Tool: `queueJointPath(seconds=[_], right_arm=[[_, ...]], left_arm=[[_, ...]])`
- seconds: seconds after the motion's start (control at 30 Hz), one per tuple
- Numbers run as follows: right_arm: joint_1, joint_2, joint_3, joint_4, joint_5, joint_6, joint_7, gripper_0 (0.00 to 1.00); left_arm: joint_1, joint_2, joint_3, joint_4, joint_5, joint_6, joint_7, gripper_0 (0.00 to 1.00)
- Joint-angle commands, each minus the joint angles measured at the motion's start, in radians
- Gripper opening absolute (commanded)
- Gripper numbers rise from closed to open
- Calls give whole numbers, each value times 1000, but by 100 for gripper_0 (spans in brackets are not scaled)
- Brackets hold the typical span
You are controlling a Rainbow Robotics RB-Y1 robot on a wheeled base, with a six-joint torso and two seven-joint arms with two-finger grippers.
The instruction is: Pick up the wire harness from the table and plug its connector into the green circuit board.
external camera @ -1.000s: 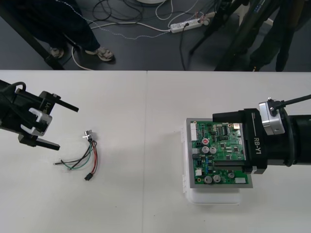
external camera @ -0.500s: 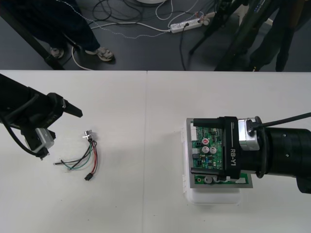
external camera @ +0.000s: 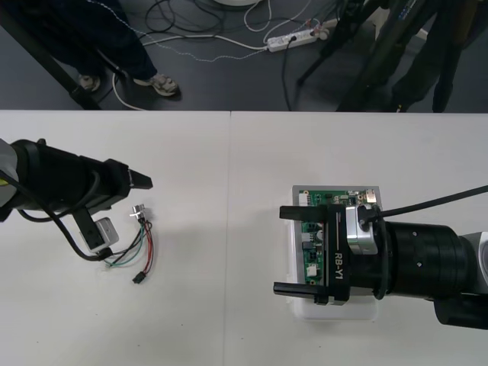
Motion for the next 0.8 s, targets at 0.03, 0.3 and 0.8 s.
queueJointPath(seconds=[0.03,0.3,0.8], right_arm=[[13,24,38,8,-16,5,58,100],[13,24,59,16,-16,15,78,100],[-40,18,139,175,-136,40,303,100]], left_arm=[[-28,44,-72,-59,-103,154,-109,100],[-31,44,-147,-67,-307,220,-129,100],[-57,26,-281,108,-299,418,-127,100]])
